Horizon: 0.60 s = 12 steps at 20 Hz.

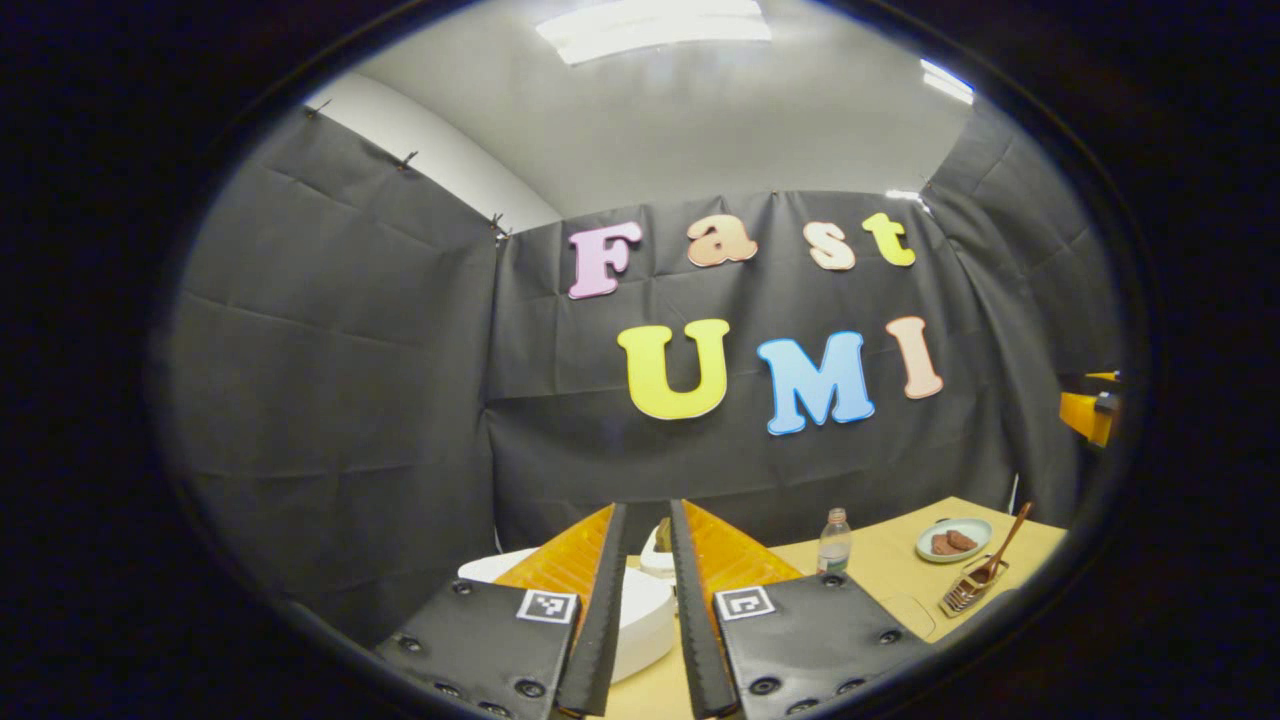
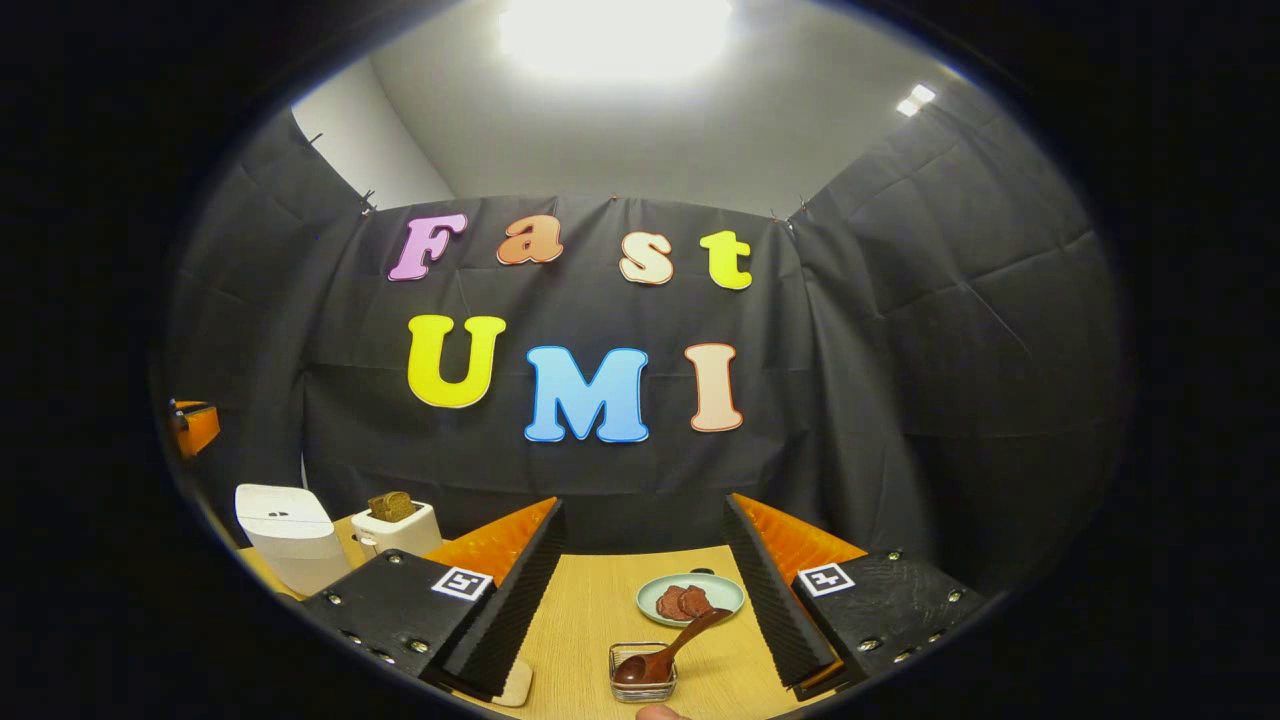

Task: Close the left gripper, press the button to open the rice cooker; take a wooden spoon from the chopstick holder with the right hand, scoop a spoonful of rice and pour it into the rice cooker, then put the wooden spoon back into the chopstick holder.

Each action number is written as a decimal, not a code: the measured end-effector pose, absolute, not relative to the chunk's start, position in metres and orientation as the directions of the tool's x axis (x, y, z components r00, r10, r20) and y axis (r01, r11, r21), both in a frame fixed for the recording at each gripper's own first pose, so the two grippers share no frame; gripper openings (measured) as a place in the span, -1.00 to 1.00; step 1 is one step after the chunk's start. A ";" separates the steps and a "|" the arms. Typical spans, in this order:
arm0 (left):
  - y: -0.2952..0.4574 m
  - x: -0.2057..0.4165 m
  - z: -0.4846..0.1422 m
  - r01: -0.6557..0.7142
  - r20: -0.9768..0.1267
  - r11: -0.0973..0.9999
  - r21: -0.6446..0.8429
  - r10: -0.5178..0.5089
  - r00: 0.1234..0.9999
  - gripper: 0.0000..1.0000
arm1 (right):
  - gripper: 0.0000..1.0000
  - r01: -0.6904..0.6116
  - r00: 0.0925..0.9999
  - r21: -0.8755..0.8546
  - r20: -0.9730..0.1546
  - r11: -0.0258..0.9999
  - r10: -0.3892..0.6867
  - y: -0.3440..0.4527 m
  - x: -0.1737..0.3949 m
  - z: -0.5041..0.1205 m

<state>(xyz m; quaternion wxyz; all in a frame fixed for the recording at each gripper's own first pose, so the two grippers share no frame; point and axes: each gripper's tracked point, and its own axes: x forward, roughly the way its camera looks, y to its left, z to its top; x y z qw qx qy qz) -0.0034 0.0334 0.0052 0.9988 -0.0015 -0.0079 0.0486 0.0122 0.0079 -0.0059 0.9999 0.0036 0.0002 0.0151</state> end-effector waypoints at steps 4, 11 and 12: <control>0.033 -0.001 0.003 -0.065 0.007 0.998 -0.014 0.066 0.998 -0.79 | 0.91 -0.035 0.999 0.006 -0.005 0.999 0.035 0.012 0.015 -0.007; 0.060 0.008 -0.011 -0.087 -0.032 0.996 -0.038 0.085 0.996 -0.83 | 0.90 -0.027 1.000 0.015 -0.003 1.000 0.027 0.015 0.014 -0.006; 0.066 0.011 -0.010 -0.093 -0.029 0.995 -0.030 0.092 0.995 -0.83 | 0.90 -0.024 1.000 0.010 -0.004 1.000 0.024 0.016 0.013 -0.007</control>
